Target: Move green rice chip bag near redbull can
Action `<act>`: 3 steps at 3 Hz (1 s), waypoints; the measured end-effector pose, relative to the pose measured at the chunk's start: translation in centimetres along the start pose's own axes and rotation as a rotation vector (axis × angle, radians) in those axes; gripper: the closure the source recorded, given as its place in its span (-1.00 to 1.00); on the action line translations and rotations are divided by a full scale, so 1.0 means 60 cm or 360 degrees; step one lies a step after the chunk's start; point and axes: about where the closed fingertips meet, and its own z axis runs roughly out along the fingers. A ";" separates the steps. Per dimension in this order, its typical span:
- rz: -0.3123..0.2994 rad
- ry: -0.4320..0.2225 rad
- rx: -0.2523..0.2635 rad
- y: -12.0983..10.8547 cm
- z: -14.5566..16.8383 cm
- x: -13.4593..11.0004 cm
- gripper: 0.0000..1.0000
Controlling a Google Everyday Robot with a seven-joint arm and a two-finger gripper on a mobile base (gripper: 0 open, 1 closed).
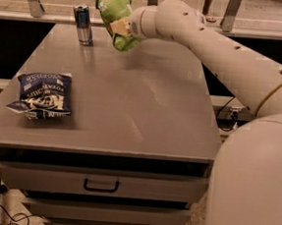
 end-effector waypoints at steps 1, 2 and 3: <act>0.0034 0.0004 0.0022 -0.011 0.032 0.000 1.00; 0.0055 0.0002 0.0041 -0.020 0.058 -0.005 1.00; 0.0082 0.0002 0.0032 -0.013 0.071 -0.002 1.00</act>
Offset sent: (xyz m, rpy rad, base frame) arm 0.0508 0.0153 -0.0043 0.0292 0.0102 -0.0582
